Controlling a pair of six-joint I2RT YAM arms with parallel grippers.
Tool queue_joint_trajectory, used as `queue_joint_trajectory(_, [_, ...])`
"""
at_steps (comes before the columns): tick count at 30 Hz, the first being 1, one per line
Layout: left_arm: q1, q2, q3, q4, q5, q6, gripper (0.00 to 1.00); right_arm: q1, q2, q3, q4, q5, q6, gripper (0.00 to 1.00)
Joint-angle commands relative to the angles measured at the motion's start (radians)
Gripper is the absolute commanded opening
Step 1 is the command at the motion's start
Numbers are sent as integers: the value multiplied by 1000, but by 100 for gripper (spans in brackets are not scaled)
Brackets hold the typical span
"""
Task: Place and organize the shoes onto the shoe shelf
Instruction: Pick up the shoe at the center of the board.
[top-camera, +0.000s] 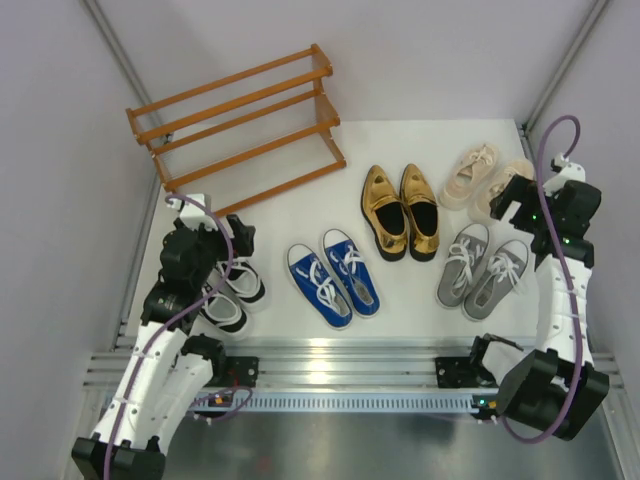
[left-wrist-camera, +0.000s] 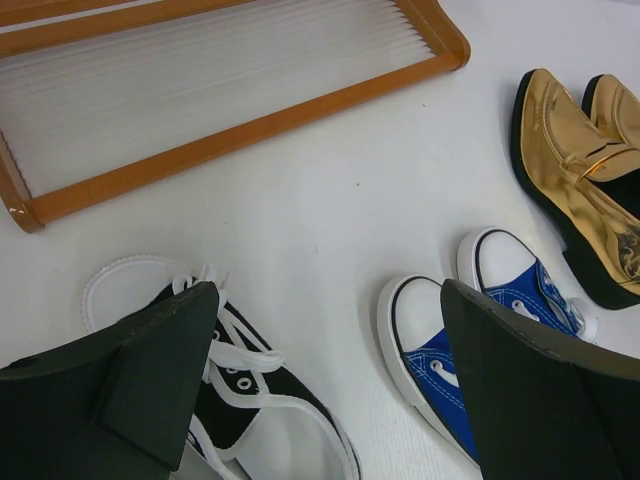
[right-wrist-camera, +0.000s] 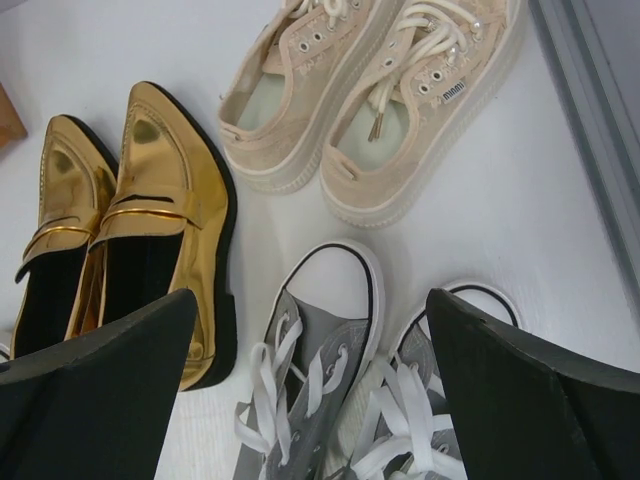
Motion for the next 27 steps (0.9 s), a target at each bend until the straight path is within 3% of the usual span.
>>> queue_joint_trajectory(1, [5, -4, 14, 57, 7, -21, 98, -10, -32, 46, 42, -21, 23, 99])
queue_joint_trajectory(5, [5, 9, 49, -19, -28, -117, 98, -7, -77, 50, 15, -175, -75, 99])
queue_joint_trajectory(8, [5, 8, 109, -160, -38, -229, 98, 33, -152, 29, -22, -314, -243, 99])
queue_joint_trajectory(12, [6, -23, 164, -314, -35, -374, 98, 152, -153, 29, -172, -505, -499, 99])
queue_joint_trajectory(14, [5, -35, 161, -372, -38, -461, 96, 256, -124, 34, -204, -565, -523, 99])
queue_joint_trajectory(17, [5, -12, 148, -440, -62, -544, 91, 300, -117, -9, -277, -798, -670, 100])
queue_joint_trajectory(20, [5, 19, 143, -478, -105, -581, 86, 300, -151, -55, -261, -803, -698, 99])
queue_joint_trajectory(27, [5, 80, 100, -464, 53, -653, 74, 303, -168, -65, -271, -745, -724, 100])
